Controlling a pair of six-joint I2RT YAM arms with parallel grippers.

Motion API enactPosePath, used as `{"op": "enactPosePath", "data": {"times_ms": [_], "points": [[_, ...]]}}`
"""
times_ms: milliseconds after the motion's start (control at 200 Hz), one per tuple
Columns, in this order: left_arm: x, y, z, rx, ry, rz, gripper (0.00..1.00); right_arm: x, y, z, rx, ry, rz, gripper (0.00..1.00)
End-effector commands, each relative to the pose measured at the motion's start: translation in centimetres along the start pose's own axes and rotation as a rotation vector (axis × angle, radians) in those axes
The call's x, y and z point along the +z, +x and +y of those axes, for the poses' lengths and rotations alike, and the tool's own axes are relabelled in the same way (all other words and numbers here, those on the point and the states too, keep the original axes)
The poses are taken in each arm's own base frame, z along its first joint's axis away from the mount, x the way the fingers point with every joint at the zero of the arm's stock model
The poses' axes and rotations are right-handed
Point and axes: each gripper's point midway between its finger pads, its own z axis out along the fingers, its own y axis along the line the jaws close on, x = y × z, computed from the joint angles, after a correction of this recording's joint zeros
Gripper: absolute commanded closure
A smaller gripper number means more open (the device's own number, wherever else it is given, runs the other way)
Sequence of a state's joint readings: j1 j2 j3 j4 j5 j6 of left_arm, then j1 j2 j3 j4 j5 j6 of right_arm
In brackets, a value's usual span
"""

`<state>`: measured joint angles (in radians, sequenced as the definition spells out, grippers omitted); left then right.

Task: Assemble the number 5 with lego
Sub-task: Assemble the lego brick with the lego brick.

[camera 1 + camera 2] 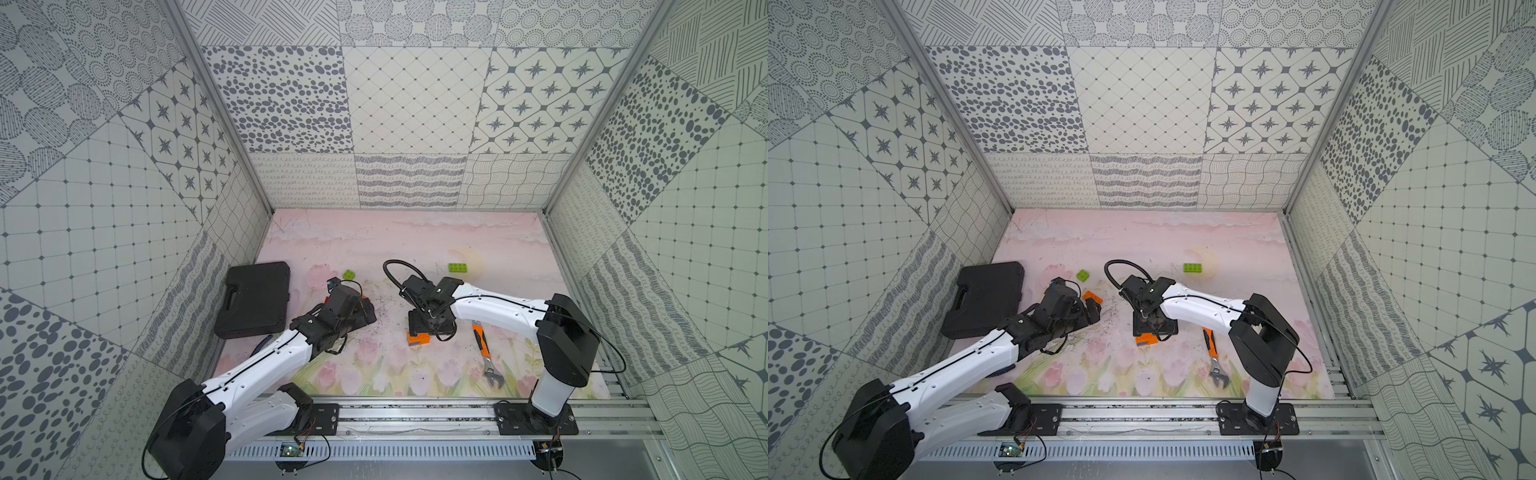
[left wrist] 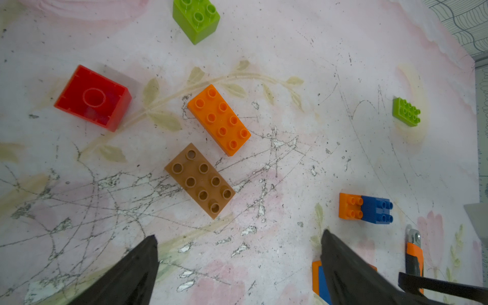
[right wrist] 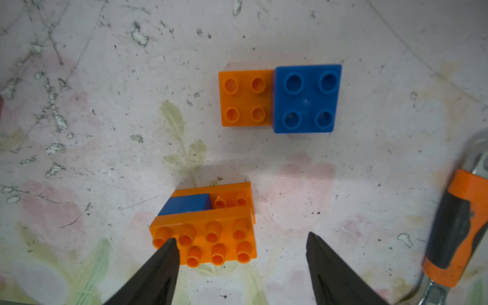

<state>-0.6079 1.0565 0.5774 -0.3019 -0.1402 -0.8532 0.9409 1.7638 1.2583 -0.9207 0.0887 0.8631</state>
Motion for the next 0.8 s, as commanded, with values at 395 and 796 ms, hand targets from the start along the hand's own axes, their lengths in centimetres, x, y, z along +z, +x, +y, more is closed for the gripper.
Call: {"op": "enactPosePath", "data": {"times_ms": [395, 796], "points": [[0.0, -0.2, 0.1, 0.005, -0.008, -0.001, 0.01, 3.3, 1.7, -1.5, -0.035, 0.109, 0.086, 0.22], [-0.2, -0.4, -0.2, 0.004, 0.003, -0.003, 0.01, -0.4, -0.3, -0.2, -0.06, 0.077, -0.014, 0.26]]}}
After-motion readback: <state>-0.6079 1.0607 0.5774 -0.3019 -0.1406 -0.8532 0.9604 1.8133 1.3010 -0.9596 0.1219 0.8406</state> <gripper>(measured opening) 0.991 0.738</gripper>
